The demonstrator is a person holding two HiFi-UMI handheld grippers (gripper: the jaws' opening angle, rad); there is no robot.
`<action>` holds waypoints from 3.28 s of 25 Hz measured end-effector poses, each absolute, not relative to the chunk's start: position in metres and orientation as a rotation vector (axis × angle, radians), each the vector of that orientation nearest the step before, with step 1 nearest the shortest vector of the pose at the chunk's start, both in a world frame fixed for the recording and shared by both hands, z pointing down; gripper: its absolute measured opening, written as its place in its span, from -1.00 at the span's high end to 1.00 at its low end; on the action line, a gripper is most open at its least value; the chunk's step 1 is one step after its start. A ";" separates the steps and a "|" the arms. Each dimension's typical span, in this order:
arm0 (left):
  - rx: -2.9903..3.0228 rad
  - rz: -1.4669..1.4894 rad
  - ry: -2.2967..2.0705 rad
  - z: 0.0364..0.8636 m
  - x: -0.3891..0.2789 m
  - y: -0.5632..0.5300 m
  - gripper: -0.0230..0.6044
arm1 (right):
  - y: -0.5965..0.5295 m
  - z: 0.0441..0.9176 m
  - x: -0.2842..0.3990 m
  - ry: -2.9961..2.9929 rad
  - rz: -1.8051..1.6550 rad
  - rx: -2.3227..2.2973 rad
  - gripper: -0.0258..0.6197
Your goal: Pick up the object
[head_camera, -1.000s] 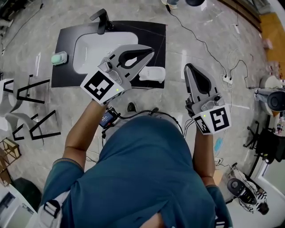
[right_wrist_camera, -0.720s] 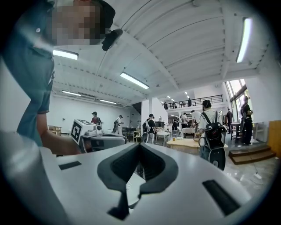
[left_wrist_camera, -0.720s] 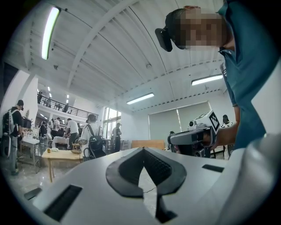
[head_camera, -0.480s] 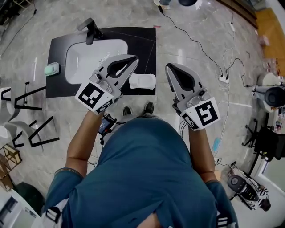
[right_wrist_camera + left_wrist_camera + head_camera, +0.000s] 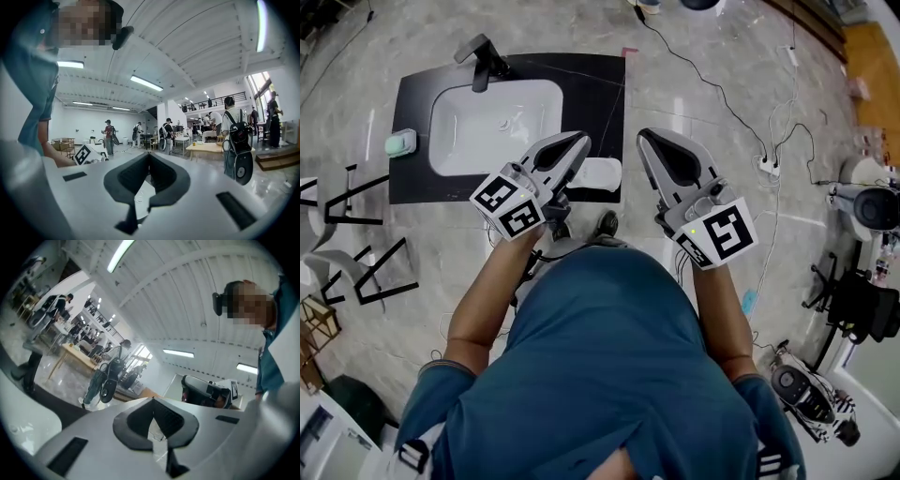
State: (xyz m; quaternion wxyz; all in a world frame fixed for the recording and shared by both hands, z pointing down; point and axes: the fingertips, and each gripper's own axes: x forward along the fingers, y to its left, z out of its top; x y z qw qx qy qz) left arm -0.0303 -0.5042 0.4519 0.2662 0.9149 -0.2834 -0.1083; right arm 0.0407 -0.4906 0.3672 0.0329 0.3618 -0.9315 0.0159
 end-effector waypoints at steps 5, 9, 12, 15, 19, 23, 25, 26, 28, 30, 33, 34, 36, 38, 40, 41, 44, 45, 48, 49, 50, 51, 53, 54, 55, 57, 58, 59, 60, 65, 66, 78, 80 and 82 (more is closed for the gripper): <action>2.208 -0.398 -0.715 0.493 -0.027 -0.504 0.92 | -0.495 0.374 0.040 -2.871 0.068 1.091 0.88; 2.064 -0.432 -0.691 0.519 -0.023 -0.498 0.91 | -0.495 0.380 0.041 -2.867 0.081 1.080 0.88; 1.987 -0.461 -0.684 0.534 -0.024 -0.499 0.91 | -0.498 0.383 0.042 -2.861 0.093 1.075 0.88; 1.837 -0.522 -0.654 0.551 -0.024 -0.496 0.81 | -0.498 0.385 0.045 -2.858 0.099 1.071 0.88; 1.623 -0.636 -0.600 0.569 -0.023 -0.492 0.60 | -0.496 0.389 0.046 -2.850 0.105 1.068 0.88; 1.505 -0.683 -0.585 0.587 -0.021 -0.484 0.46 | -0.493 0.392 0.049 -2.847 0.110 1.061 0.87; 1.447 -0.700 -0.578 0.596 -0.019 -0.478 0.39 | -0.492 0.394 0.050 -2.845 0.114 1.058 0.88; 1.420 -0.705 -0.577 0.601 -0.018 -0.476 0.36 | -0.491 0.395 0.050 -2.845 0.117 1.056 0.88; 1.369 -0.717 -0.582 0.610 -0.018 -0.471 0.31 | -0.490 0.397 0.051 -2.845 0.123 1.052 0.88; 1.320 -0.727 -0.591 0.618 -0.017 -0.468 0.25 | -0.490 0.399 0.052 -2.846 0.129 1.048 0.88; 1.256 -0.725 -0.609 0.631 -0.016 -0.463 0.15 | -0.490 0.401 0.054 -2.843 0.134 1.043 0.88; 1.237 -0.723 -0.614 0.634 -0.015 -0.461 0.13 | -0.489 0.402 0.054 -2.841 0.135 1.043 0.88; 1.205 -0.715 -0.621 0.642 -0.013 -0.454 0.10 | -0.488 0.402 0.056 -2.839 0.135 1.044 0.88; 1.187 -0.701 -0.633 0.650 -0.012 -0.449 0.06 | -0.489 0.404 0.058 -2.835 0.136 1.046 0.88; 1.171 -0.686 -0.645 0.658 -0.010 -0.444 0.01 | -0.489 0.405 0.059 -2.832 0.138 1.047 0.88; 1.164 -0.680 -0.650 0.661 -0.008 -0.442 0.00 | -0.489 0.406 0.059 -2.831 0.140 1.047 0.88; 1.147 -0.657 -0.661 0.673 -0.005 -0.434 0.00 | -0.488 0.408 0.058 -2.831 0.144 1.041 0.88; 1.140 -0.649 -0.665 0.677 -0.003 -0.431 -0.01 | -0.488 0.408 0.058 -2.831 0.144 1.039 0.88; 1.120 -0.636 -0.673 0.689 0.000 -0.423 -0.01 | -0.486 0.409 0.059 -2.830 0.145 1.036 0.88; 1.114 -0.634 -0.674 0.692 0.001 -0.421 -0.01 | -0.486 0.410 0.059 -2.828 0.145 1.036 0.88; 1.109 -0.631 -0.676 0.696 0.001 -0.419 -0.01 | -0.485 0.410 0.060 -2.827 0.146 1.036 0.87; 1.106 -0.624 -0.680 0.700 0.002 -0.418 -0.01 | -0.485 0.410 0.060 -2.825 0.148 1.036 0.88; 1.101 -0.600 -0.694 0.710 0.001 -0.414 -0.01 | -0.484 0.411 0.061 -2.821 0.152 1.036 0.88; 1.100 -0.594 -0.699 0.714 0.001 -0.414 -0.01 | -0.483 0.412 0.061 -2.820 0.153 1.035 0.88; 1.100 -0.591 -0.702 0.718 0.001 -0.414 -0.01 | -0.483 0.412 0.061 -2.819 0.154 1.033 0.87; 1.099 -0.583 -0.710 0.727 0.001 -0.412 -0.01 | -0.482 0.413 0.061 -2.817 0.155 1.032 0.88; 1.093 -0.582 -0.714 0.732 0.001 -0.411 -0.01 | -0.481 0.414 0.061 -2.815 0.157 1.031 0.88; 1.081 -0.583 -0.717 0.736 0.000 -0.410 -0.01 | -0.481 0.416 0.061 -2.812 0.158 1.031 0.88; 1.068 -0.587 -0.718 0.739 0.000 -0.409 -0.01 | -0.480 0.417 0.061 -2.808 0.160 1.031 0.88; 1.083 -0.588 -0.721 0.751 0.001 -0.413 -0.01 | -0.479 0.419 0.064 -2.794 0.167 1.031 0.88; 1.084 -0.589 -0.724 0.754 0.001 -0.414 -0.01 | -0.479 0.419 0.065 -2.793 0.168 1.030 0.88; 1.072 -0.597 -0.729 0.767 0.006 -0.431 0.00 | -0.477 0.431 0.063 -2.768 0.202 1.013 0.88; 1.068 -0.598 -0.729 0.770 0.007 -0.432 0.00 | -0.476 0.433 0.063 -2.763 0.211 1.011 0.88; 1.062 -0.601 -0.728 0.773 0.008 -0.433 0.00 | -0.476 0.436 0.062 -2.761 0.217 1.006 0.88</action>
